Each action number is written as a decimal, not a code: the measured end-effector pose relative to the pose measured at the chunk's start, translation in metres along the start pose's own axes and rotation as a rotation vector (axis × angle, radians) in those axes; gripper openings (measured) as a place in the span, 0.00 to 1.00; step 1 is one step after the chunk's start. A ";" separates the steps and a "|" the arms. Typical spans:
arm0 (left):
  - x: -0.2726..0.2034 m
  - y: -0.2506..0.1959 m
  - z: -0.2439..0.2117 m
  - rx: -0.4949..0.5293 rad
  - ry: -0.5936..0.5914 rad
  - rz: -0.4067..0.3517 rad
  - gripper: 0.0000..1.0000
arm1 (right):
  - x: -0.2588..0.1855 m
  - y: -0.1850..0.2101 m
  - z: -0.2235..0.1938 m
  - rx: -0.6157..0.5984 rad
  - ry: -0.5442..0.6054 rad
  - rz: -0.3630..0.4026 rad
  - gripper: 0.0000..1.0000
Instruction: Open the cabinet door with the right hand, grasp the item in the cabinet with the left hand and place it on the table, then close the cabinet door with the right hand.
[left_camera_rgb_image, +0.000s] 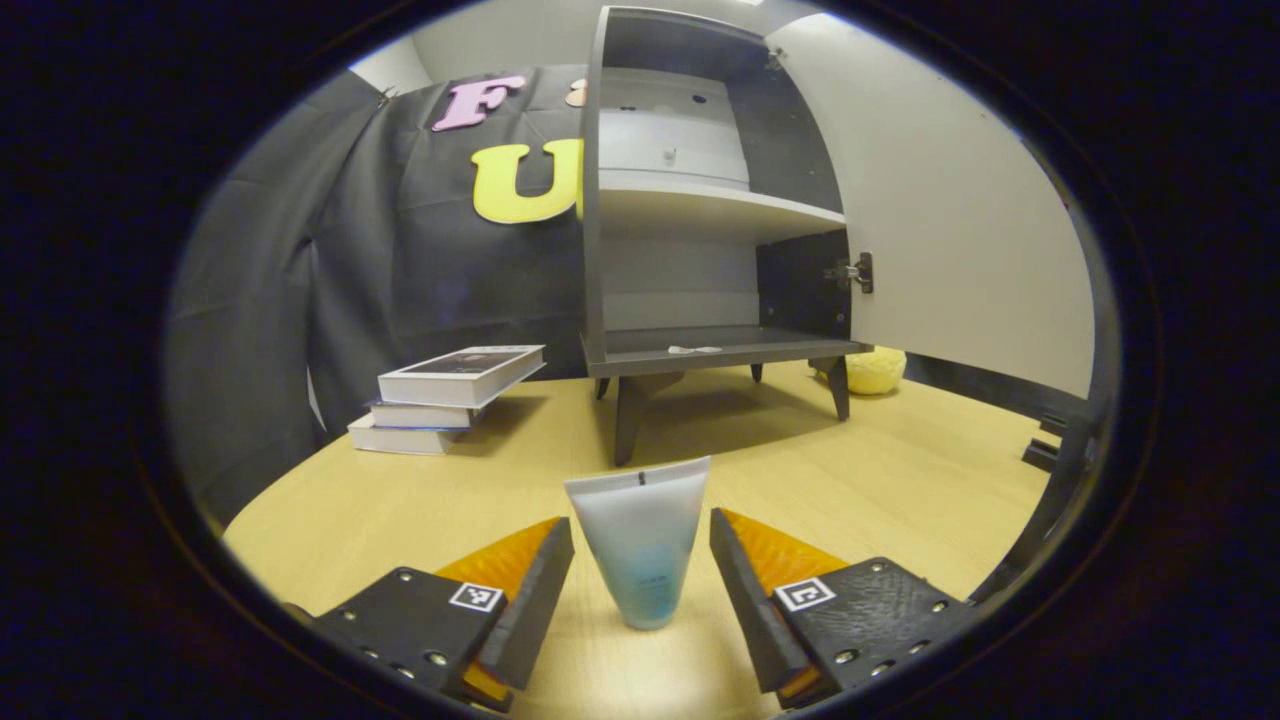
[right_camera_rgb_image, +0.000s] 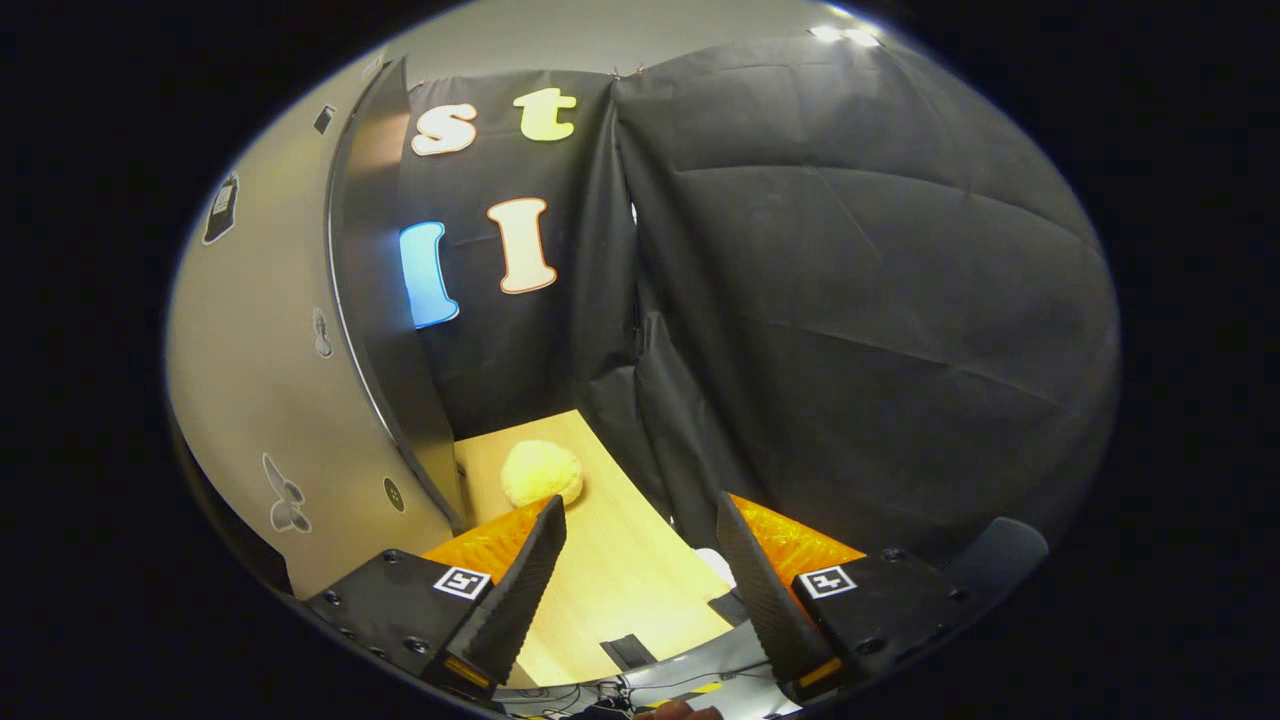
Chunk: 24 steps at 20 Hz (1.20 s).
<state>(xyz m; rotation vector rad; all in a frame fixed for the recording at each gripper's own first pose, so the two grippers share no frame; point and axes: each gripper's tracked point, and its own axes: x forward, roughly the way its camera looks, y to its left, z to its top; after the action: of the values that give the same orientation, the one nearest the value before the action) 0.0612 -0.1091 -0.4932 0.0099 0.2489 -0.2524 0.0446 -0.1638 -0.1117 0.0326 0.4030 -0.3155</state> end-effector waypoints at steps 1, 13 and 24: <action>-0.003 0.002 0.001 0.016 0.006 0.001 0.89 | -0.001 -0.001 0.000 0.012 -0.002 -0.001 0.96; -0.117 0.011 0.131 0.092 -0.070 0.010 0.88 | -0.001 -0.016 -0.030 0.097 -0.085 -0.037 0.93; -0.148 0.002 0.339 -0.031 -0.204 0.136 0.89 | -0.017 -0.018 0.014 0.077 -0.247 0.055 0.92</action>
<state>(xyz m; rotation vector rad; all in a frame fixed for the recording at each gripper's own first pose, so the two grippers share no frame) 0.0049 -0.0850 -0.1280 -0.0295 0.0482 -0.1125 0.0289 -0.1773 -0.0919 0.0796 0.1445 -0.2766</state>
